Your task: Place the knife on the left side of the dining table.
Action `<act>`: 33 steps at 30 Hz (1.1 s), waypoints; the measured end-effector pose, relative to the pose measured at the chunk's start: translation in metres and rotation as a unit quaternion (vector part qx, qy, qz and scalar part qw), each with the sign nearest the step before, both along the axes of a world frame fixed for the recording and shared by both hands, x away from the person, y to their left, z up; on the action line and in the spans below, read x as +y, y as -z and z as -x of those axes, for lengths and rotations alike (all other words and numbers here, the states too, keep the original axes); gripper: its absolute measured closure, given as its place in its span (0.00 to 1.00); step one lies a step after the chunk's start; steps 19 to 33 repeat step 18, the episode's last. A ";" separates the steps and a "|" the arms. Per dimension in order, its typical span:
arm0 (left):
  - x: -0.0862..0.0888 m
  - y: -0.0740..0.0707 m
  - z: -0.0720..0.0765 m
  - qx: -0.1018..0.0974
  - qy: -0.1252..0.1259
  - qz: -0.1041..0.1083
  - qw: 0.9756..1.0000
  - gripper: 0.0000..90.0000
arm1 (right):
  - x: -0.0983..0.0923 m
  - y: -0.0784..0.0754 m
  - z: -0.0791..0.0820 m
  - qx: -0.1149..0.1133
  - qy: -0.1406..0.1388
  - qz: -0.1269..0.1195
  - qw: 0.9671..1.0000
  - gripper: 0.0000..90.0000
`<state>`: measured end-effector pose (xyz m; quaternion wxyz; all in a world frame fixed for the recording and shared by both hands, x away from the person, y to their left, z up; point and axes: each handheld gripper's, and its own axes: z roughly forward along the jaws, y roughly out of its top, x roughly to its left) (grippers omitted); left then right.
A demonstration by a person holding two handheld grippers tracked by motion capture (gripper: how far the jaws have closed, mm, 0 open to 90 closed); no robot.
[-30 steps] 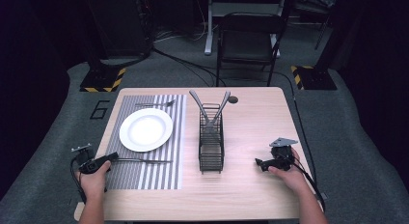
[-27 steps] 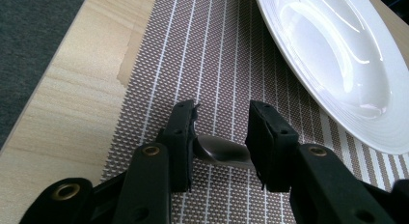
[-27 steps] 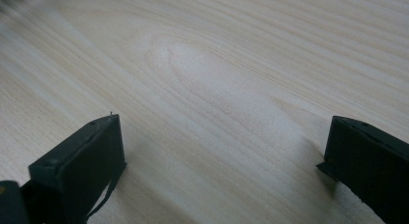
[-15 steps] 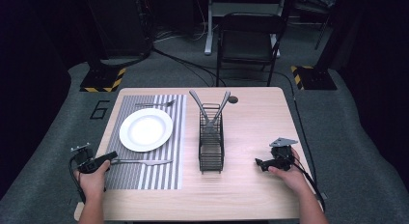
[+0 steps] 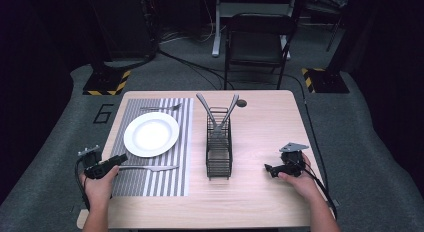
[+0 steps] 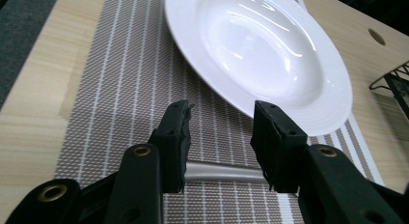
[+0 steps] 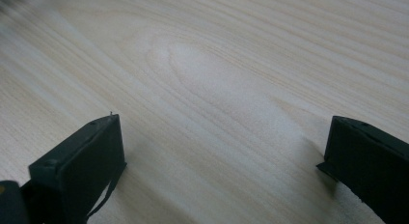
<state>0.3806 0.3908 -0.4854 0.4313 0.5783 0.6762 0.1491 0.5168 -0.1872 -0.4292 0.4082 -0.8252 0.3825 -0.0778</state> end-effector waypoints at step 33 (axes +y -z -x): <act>-0.042 -0.011 0.000 -0.026 0.107 -0.076 0.991 0.56 | 0.000 0.000 0.000 0.000 0.000 0.000 1.000 0.00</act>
